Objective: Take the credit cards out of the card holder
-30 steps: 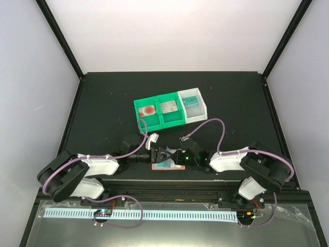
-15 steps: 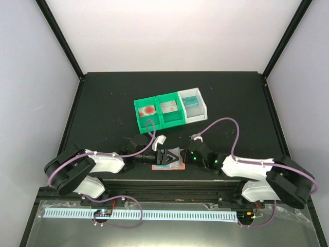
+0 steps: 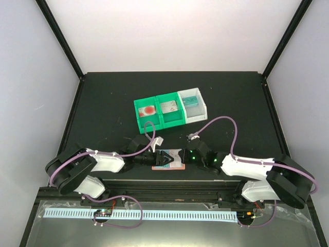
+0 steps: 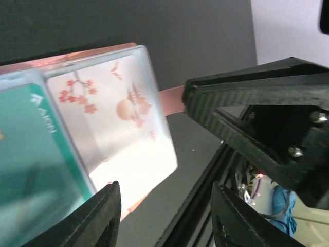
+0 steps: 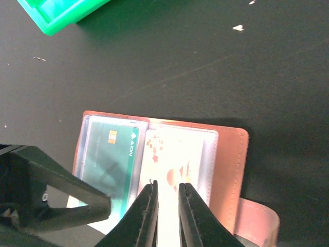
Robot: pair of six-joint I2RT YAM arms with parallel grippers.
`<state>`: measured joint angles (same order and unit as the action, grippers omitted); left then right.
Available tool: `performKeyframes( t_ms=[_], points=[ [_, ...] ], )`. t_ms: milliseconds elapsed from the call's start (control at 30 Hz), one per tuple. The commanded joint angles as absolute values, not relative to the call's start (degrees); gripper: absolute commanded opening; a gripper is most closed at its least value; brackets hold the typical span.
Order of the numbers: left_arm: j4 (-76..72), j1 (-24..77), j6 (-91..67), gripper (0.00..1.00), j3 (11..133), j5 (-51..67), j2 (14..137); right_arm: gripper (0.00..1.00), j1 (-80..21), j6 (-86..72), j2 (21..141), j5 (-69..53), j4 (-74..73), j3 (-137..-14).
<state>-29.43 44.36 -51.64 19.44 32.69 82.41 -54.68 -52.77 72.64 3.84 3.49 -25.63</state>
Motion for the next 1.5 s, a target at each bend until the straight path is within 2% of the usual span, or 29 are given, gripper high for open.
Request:
performKeyframes(
  t_ms=[0, 367, 600, 967, 1167, 1333, 1467],
  points=[
    [-26.71, 43.36, -49.35, 0.49, 21.24, 30.44, 84.09, 0.11, -55.11, -51.01, 74.29, 1.76, 4.63, -28.30],
    [-26.08, 42.64, -48.63, 0.49, 21.62, 30.05, 87.45, 0.10, -55.10, -52.03, 80.93, 2.72, 0.95, -28.97],
    [-26.25, 42.54, -49.71, 0.49, 21.54, 29.43, 87.48, 0.06, -55.11, -54.17, 84.28, 1.88, 3.87, -25.52],
    [-34.38, 42.63, -54.73, 0.46, 19.72, 30.72, 91.74, 0.05, -55.10, -54.84, 84.30, 1.34, 5.87, -24.19],
    [-34.30, 42.63, -54.77, 0.33, 19.85, 30.10, 91.99, 0.05, -55.11, -55.08, 84.02, 1.20, 6.97, -23.41],
    [-34.85, 42.67, -54.93, 0.14, 19.80, 30.47, 92.08, 0.05, -55.11, -55.20, 83.95, 1.13, 7.56, -23.23],
    [-33.57, 42.63, -54.36, 0.03, 19.51, 29.80, 90.84, 0.05, -55.10, -55.28, 83.70, 1.58, 7.39, -23.12]
  ],
)
